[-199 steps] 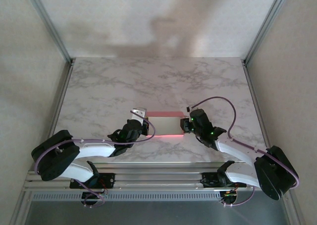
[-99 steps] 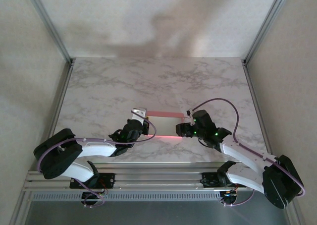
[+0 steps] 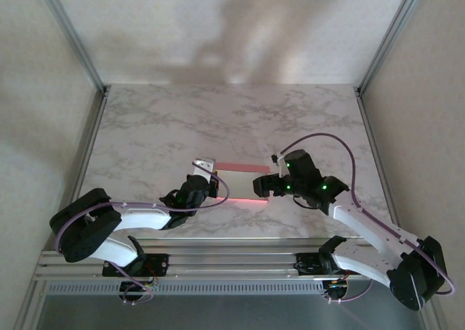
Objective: Fold the paper box
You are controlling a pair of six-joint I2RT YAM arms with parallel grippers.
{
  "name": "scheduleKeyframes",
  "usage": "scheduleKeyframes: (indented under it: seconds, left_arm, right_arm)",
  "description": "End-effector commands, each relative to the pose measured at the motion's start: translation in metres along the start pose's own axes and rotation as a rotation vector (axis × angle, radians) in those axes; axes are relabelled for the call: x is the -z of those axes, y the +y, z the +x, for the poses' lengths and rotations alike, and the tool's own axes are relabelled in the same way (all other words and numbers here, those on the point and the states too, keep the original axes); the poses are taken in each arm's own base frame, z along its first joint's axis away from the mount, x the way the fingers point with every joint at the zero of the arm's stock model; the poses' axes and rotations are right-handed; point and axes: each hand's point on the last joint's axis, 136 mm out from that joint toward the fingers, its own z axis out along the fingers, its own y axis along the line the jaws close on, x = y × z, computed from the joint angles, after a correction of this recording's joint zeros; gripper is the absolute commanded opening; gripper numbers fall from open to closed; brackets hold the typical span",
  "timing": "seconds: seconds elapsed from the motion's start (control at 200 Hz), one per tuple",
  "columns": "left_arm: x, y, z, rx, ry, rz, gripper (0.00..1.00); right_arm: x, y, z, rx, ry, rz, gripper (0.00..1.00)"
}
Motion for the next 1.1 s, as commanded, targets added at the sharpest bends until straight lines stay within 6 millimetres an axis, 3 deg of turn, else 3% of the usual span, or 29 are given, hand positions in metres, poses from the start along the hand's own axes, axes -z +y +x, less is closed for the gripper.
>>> scheduleKeyframes:
  seconds: [0.0, 0.295, 0.47, 0.686, 0.841, 0.956, 1.096]
  left_arm:
    - [-0.004, 0.006, -0.002, -0.008, -0.003, -0.031, 0.01]
    - [-0.004, 0.005, -0.002, -0.006, -0.001, -0.029, 0.01]
    - [-0.004, 0.005, -0.001, -0.007, 0.001, -0.028, 0.01]
    - [-0.003, 0.005, -0.004, -0.001, -0.004, -0.027, 0.03]
    - [-0.003, 0.005, -0.004, -0.007, -0.001, -0.025, 0.06]
    - [0.000, 0.004, -0.006, -0.009, 0.002, -0.019, 0.13]
    - [0.006, 0.001, -0.009, 0.004, 0.011, 0.006, 0.32]
  right_arm:
    - [0.023, 0.011, -0.011, 0.025, -0.011, -0.019, 0.91]
    - [0.042, 0.025, -0.055, 0.011, -0.109, -0.041, 0.90]
    - [0.028, 0.049, -0.076, -0.016, -0.113, -0.157, 0.90]
    - [-0.007, 0.058, -0.069, -0.090, -0.051, -0.206, 0.89]
    - [-0.022, 0.057, -0.059, -0.122, -0.012, -0.193, 0.89]
    - [-0.030, 0.052, -0.050, -0.142, 0.035, -0.171, 0.89]
    - [-0.037, 0.049, -0.040, -0.159, 0.072, -0.159, 0.89]
